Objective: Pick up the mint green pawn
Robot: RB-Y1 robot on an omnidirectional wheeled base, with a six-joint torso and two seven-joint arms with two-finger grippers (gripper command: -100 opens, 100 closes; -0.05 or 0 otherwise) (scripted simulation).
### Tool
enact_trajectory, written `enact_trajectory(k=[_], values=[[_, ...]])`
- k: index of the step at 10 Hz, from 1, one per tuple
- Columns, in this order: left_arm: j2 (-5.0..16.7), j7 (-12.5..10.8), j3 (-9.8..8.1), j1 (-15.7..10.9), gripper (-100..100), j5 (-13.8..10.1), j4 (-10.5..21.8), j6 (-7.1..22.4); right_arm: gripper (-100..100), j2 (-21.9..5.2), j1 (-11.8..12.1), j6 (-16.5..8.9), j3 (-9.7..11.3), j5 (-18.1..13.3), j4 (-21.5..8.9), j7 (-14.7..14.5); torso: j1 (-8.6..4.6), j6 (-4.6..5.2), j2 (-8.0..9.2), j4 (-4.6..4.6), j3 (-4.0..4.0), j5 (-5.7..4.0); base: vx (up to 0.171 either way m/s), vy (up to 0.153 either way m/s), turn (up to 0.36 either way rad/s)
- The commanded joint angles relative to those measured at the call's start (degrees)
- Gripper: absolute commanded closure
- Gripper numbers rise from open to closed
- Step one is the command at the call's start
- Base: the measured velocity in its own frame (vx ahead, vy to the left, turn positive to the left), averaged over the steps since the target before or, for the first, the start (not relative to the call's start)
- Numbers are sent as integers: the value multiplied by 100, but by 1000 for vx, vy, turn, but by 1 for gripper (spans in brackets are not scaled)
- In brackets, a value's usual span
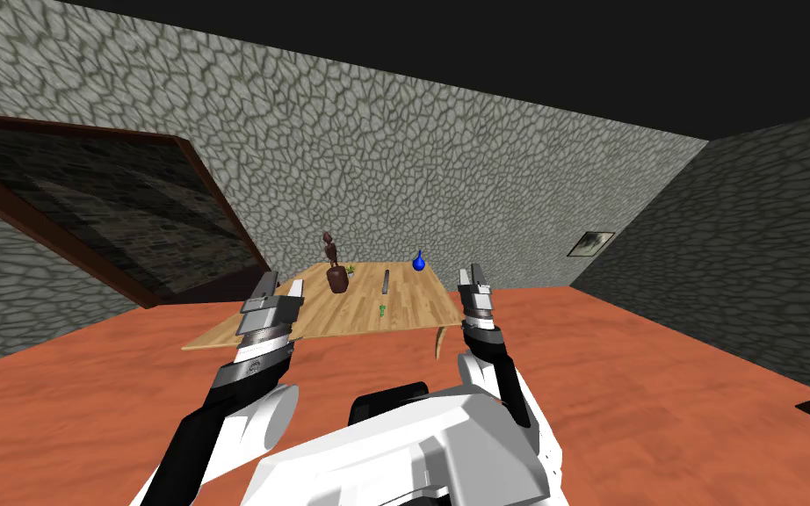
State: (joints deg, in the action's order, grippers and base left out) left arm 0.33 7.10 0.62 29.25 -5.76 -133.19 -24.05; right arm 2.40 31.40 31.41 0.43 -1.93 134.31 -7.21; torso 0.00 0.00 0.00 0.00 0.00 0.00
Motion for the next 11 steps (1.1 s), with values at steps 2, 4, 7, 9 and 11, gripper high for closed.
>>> enact_trajectory(k=[2, 4, 7, 9, 11], values=[[286, 89, -65, -24, -100, 6, 115, 93, 0, 0, 0, 0, 0, 0, 0, 0, 1, 1, 0, 0, 0, 0, -1, -3, -78], [547, 231, -171, -73, -100, 21, 327, 272, 0, 0, 0, 0, 0, 0, 0, 0, 1, 2, -1, 0, -1, 0, 0, -8, -128], [830, 483, -360, -183, -100, 60, 749, 646, 0, 0, 0, 0, 0, 0, 0, 0, -3, 1, 0, 0, 0, -1, -1, -14, -189], [954, 624, -467, -257, -100, 90, 1008, 888, 0, 0, 0, 0, 0, 0, 0, 0, -4, 0, -1, 0, -1, -1, 3, -16, -157], [1071, 766, -576, -347, -100, 127, 1296, 1164, 0, 0, 0, 0, 0, 0, 0, 0, -4, 1, -4, -1, -2, -1, 7, -16, -193]])
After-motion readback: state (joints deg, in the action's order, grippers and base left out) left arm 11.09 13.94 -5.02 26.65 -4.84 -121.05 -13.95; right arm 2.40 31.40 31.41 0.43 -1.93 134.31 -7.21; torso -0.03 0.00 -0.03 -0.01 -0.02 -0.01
